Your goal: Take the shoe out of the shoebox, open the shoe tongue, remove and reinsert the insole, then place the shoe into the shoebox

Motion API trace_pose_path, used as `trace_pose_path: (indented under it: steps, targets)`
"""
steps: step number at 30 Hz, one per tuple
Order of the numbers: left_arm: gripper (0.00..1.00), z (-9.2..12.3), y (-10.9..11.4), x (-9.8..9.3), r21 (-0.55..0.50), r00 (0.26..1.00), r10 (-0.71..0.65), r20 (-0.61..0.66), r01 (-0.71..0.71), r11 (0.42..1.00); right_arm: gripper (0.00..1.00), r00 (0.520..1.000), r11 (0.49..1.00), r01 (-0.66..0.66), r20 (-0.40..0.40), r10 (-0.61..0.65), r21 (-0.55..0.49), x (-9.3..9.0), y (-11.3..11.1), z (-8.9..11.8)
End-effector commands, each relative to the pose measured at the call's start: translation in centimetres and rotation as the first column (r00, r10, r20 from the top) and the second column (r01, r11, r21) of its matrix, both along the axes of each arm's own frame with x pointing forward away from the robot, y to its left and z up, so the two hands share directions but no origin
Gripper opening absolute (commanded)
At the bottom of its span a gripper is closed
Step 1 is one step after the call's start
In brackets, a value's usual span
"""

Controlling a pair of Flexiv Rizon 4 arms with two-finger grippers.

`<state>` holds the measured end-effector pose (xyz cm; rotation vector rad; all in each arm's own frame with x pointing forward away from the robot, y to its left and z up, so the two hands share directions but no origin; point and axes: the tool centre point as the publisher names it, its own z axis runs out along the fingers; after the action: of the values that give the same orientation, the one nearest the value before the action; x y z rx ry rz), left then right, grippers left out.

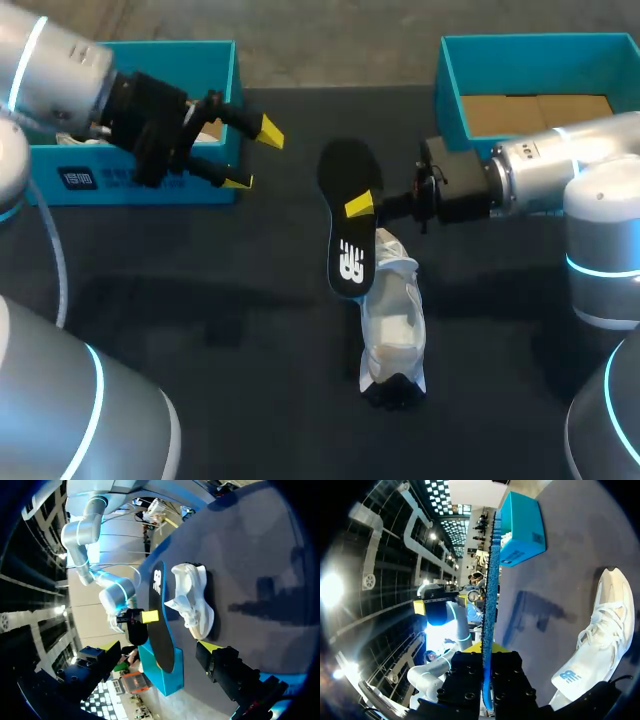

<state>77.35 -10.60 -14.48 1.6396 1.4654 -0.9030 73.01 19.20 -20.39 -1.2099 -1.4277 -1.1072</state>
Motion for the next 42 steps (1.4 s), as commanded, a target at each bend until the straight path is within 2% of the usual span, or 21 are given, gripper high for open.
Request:
trace_pose_path:
  steps: [1, 4, 12, 19, 30, 32, 35, 40, 42]
  targets:
    - [1.0, -1.7, 0.4, -0.9, -0.443, 0.999, 0.007, -0.033, -0.021, 0.896, 0.0, 1.0, 1.0, 0.001, 0.0, -0.001, -0.004, -0.1, 0.1, 0.0]
    - [1.0, -2.2, 0.2, -1.2, -0.487, 0.999, 0.01, -0.04, -0.028, 0.873, 0.0, 1.0, 1.0, 0.001, 0.0, -0.001, -0.004, -0.1, 0.1, 0.0]
    - [1.0, -2.8, -2.3, -1.5, -0.57, 0.998, 0.026, -0.054, -0.052, 0.82, 0.0, 1.0, 1.0, 0.001, 0.0, -0.001, -0.004, -0.1, 0.1, 0.0]
    - [1.0, -3.1, -4.4, -0.8, -0.559, 0.997, 0.042, -0.057, -0.067, 0.827, 0.0, 1.0, 1.0, 0.001, 0.0, -0.001, -0.004, -0.1, 0.1, 0.0]
    - [1.0, -4.2, -6.8, 0.4, -0.553, 0.986, 0.129, -0.103, -0.164, 0.817, 0.0, 1.0, 1.0, 0.001, 0.0, -0.001, -0.004, -0.1, 0.1, 0.0]
    - [0.94, -4.2, -7.2, 0.3, -0.548, 0.985, 0.139, -0.099, -0.171, 0.819, 0.0, 1.0, 1.0, 0.001, 0.0, -0.001, -0.004, -0.1, 0.1, 0.0]
    - [0.92, -4.1, -7.7, 0.3, -0.541, 0.985, 0.148, -0.092, -0.174, 0.823, 0.0, 1.0, 1.0, 0.001, 0.0, -0.001, -0.004, -0.1, 0.1, 0.0]
    - [0.75, -4.1, -8.3, 0.5, -0.532, 0.983, 0.163, -0.085, -0.183, 0.827, 0.0, 1.0, 1.0, 0.001, 0.0, -0.001, -0.004, -0.1, 0.1, 0.0]
    - [0.73, -4.3, -8.6, 0.6, -0.526, 0.982, 0.169, -0.082, -0.187, 0.829, 0.0, 1.0, 1.0, 0.001, 0.0, -0.001, -0.004, -0.1, 0.1, 0.0]
